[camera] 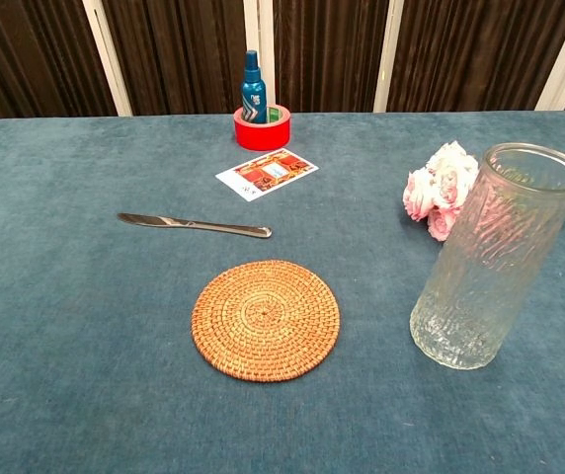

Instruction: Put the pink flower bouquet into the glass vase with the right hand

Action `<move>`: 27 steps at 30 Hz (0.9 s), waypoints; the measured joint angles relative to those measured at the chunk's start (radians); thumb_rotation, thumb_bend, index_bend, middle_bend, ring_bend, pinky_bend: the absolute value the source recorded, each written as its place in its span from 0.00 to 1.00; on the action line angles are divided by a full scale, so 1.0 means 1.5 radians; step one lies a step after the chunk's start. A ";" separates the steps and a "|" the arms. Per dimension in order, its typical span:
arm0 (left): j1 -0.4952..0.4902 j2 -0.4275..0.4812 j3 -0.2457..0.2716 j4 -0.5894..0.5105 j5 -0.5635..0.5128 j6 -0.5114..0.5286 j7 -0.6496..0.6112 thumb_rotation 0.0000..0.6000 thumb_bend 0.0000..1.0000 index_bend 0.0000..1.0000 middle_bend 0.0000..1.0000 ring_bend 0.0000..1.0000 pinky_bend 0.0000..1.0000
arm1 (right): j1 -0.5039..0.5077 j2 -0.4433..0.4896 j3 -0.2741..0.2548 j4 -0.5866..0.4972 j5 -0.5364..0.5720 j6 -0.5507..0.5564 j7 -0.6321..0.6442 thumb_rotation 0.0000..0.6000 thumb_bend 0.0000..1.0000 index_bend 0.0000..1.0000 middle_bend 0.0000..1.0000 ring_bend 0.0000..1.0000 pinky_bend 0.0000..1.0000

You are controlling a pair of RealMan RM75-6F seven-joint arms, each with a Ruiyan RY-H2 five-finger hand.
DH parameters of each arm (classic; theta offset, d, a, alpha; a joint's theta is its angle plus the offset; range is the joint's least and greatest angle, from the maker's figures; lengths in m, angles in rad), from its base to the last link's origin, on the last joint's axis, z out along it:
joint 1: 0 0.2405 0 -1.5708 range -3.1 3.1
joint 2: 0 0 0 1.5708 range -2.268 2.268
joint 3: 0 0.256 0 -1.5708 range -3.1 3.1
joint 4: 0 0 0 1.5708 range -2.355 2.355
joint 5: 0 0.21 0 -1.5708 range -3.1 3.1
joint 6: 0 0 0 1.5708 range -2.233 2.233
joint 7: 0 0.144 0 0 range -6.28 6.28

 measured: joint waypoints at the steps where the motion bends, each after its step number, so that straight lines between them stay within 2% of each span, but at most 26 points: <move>1: 0.000 0.000 0.001 0.000 0.002 0.000 0.003 1.00 0.21 0.12 0.00 0.00 0.05 | 0.009 0.002 0.003 -0.001 0.003 -0.015 0.007 1.00 0.13 0.10 0.04 0.00 0.00; 8: -0.001 -0.007 -0.001 -0.001 0.005 0.004 0.010 1.00 0.21 0.12 0.00 0.00 0.05 | 0.090 0.014 0.038 -0.007 0.062 -0.141 0.024 1.00 0.13 0.10 0.04 0.00 0.00; 14: -0.005 -0.008 -0.006 -0.002 -0.005 -0.003 0.011 1.00 0.21 0.12 0.00 0.00 0.05 | 0.167 0.005 0.071 -0.010 0.150 -0.260 -0.011 1.00 0.13 0.10 0.04 0.00 0.00; 22: 0.000 -0.005 -0.007 -0.001 -0.010 0.003 0.006 1.00 0.21 0.12 0.00 0.00 0.05 | 0.267 -0.057 0.111 0.018 0.287 -0.365 -0.093 1.00 0.13 0.10 0.04 0.00 0.00; 27: 0.002 -0.005 -0.009 -0.002 -0.013 0.005 0.006 1.00 0.21 0.12 0.00 0.00 0.05 | 0.307 -0.091 0.126 0.045 0.351 -0.397 -0.125 1.00 0.13 0.10 0.04 0.00 0.00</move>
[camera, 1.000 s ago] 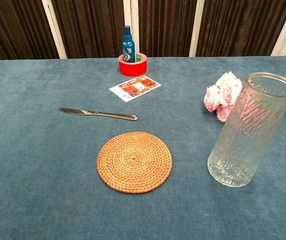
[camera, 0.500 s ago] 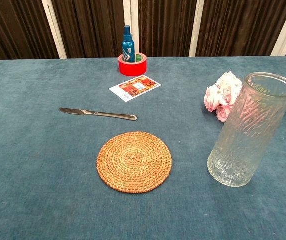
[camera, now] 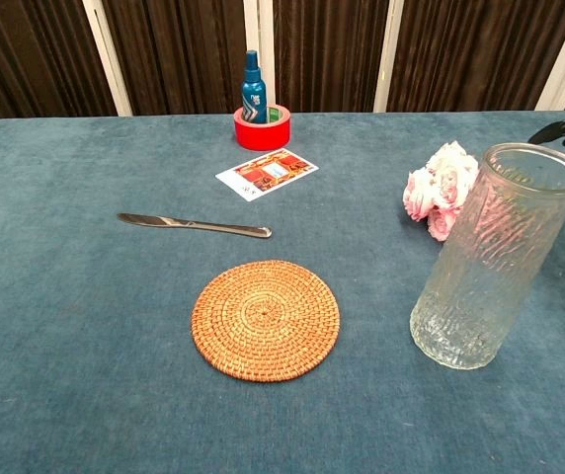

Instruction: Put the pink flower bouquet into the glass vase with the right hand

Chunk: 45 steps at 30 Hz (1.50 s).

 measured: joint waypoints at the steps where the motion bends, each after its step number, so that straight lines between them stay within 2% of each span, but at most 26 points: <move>1: 0.000 0.000 0.000 0.000 0.000 0.000 0.001 1.00 0.21 0.12 0.00 0.00 0.05 | 0.007 -0.007 0.004 0.005 0.016 -0.006 -0.005 1.00 0.13 0.10 0.04 0.00 0.00; 7: 0.000 -0.003 0.000 -0.002 0.001 0.001 0.012 1.00 0.21 0.12 0.00 0.00 0.05 | 0.053 -0.039 0.014 0.038 0.091 -0.035 -0.043 1.00 0.13 0.10 0.04 0.00 0.00; 16: -0.002 -0.007 -0.006 -0.005 -0.011 -0.004 0.029 1.00 0.21 0.12 0.00 0.00 0.05 | 0.106 -0.101 0.011 0.108 0.168 -0.063 -0.078 1.00 0.13 0.10 0.04 0.00 0.00; 24: -0.003 -0.013 -0.006 -0.012 -0.011 -0.004 0.053 1.00 0.21 0.12 0.00 0.00 0.05 | 0.144 -0.154 0.003 0.150 0.200 -0.072 -0.104 1.00 0.13 0.10 0.04 0.00 0.00; 30: -0.004 -0.015 -0.008 -0.013 -0.016 -0.008 0.059 1.00 0.21 0.12 0.00 0.00 0.05 | 0.164 -0.177 0.003 0.168 0.214 -0.054 -0.130 1.00 0.13 0.13 0.08 0.04 0.00; 39: -0.009 -0.018 -0.007 -0.018 -0.018 -0.018 0.076 1.00 0.21 0.12 0.00 0.00 0.05 | 0.197 -0.221 -0.005 0.243 0.258 -0.039 -0.195 1.00 0.13 0.15 0.08 0.06 0.00; 42: -0.009 -0.019 -0.006 -0.020 -0.015 -0.019 0.080 1.00 0.21 0.12 0.00 0.00 0.05 | 0.205 -0.230 -0.010 0.262 0.273 -0.044 -0.209 1.00 0.13 0.19 0.12 0.11 0.00; 45: -0.010 -0.020 -0.003 -0.022 -0.010 -0.020 0.084 1.00 0.21 0.12 0.00 0.00 0.05 | 0.206 -0.232 -0.010 0.266 0.275 -0.050 -0.206 1.00 0.14 0.32 0.25 0.22 0.00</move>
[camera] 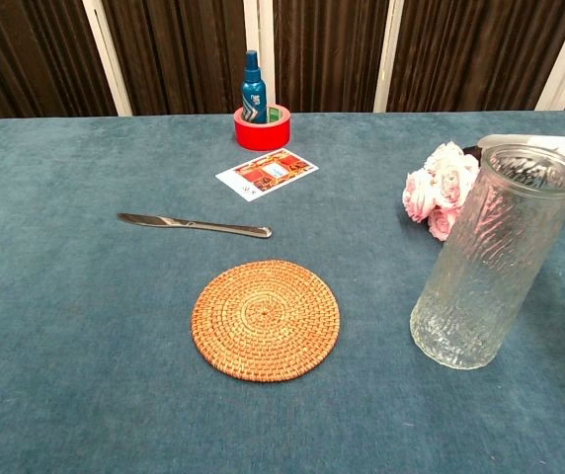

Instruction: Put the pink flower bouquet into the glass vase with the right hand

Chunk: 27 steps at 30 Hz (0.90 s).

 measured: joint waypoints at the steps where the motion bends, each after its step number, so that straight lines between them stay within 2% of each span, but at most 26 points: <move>1: 0.000 0.000 0.000 0.000 0.000 -0.001 0.001 1.00 0.21 0.12 0.00 0.00 0.05 | -0.001 0.000 0.000 0.001 -0.003 0.000 0.004 1.00 0.16 0.37 0.30 0.27 0.00; 4: -0.001 -0.001 0.000 -0.001 -0.001 -0.003 0.005 1.00 0.21 0.12 0.00 0.00 0.05 | -0.003 -0.003 0.001 0.006 -0.017 0.005 0.011 1.00 0.25 0.46 0.36 0.36 0.00; 9: 0.000 -0.002 -0.002 -0.001 -0.002 0.002 0.002 1.00 0.21 0.12 0.00 0.00 0.05 | -0.010 -0.011 0.002 0.014 -0.047 0.014 0.034 1.00 0.35 0.53 0.42 0.43 0.03; 15: -0.001 -0.002 -0.006 0.001 -0.010 0.000 -0.001 1.00 0.21 0.12 0.00 0.00 0.05 | -0.023 -0.008 0.019 0.010 -0.078 0.013 0.101 1.00 0.39 0.56 0.46 0.47 0.06; 21: -0.003 -0.002 -0.006 0.001 -0.011 -0.005 -0.002 1.00 0.21 0.12 0.00 0.00 0.05 | -0.040 0.025 0.043 -0.014 -0.094 -0.004 0.166 1.00 0.39 0.58 0.46 0.47 0.06; 27: -0.005 -0.001 -0.005 0.000 -0.010 -0.009 -0.003 1.00 0.21 0.12 0.00 0.00 0.05 | -0.062 0.067 0.082 -0.059 -0.112 -0.005 0.254 1.00 0.40 0.58 0.46 0.47 0.06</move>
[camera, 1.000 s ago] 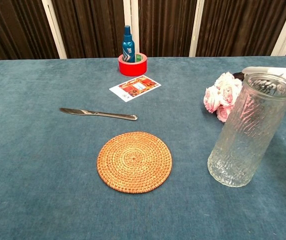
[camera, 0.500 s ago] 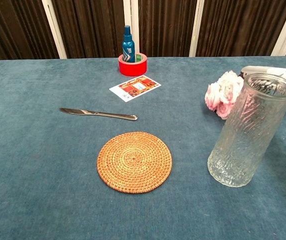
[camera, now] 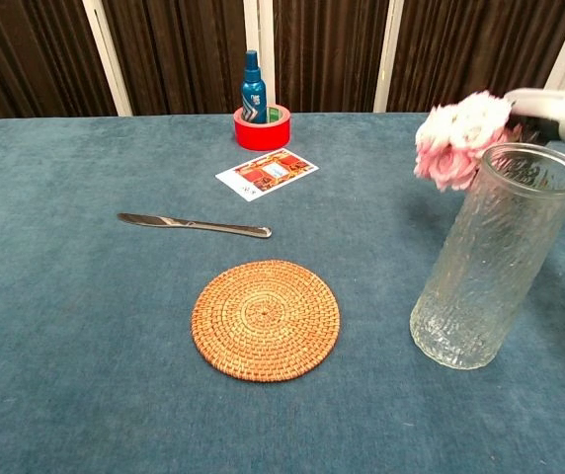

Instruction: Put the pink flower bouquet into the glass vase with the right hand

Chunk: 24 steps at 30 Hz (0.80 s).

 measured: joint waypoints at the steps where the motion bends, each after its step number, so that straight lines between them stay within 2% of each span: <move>1: 0.000 0.000 0.000 0.000 0.000 -0.001 0.000 1.00 0.21 0.12 0.00 0.00 0.05 | -0.006 0.011 0.011 -0.012 -0.006 -0.001 0.028 1.00 0.40 0.59 0.46 0.47 0.06; 9: -0.001 0.002 0.002 -0.001 0.003 -0.003 -0.006 1.00 0.21 0.12 0.00 0.00 0.05 | -0.070 0.098 0.110 -0.094 -0.056 0.004 0.272 1.00 0.40 0.61 0.46 0.47 0.06; 15: -0.001 0.005 0.004 0.000 0.006 -0.003 -0.012 1.00 0.21 0.12 0.00 0.00 0.05 | -0.147 0.204 0.196 -0.176 -0.097 -0.006 0.486 1.00 0.39 0.61 0.46 0.47 0.08; 19: -0.003 0.001 0.002 0.004 0.020 0.005 -0.012 1.00 0.21 0.12 0.00 0.00 0.05 | -0.216 0.305 0.249 -0.269 -0.129 -0.021 0.621 1.00 0.40 0.61 0.46 0.47 0.08; 24: -0.005 -0.016 -0.003 0.026 0.048 0.035 -0.026 1.00 0.21 0.12 0.00 0.00 0.05 | -0.306 0.418 0.301 -0.409 -0.160 -0.033 0.741 1.00 0.40 0.61 0.46 0.47 0.08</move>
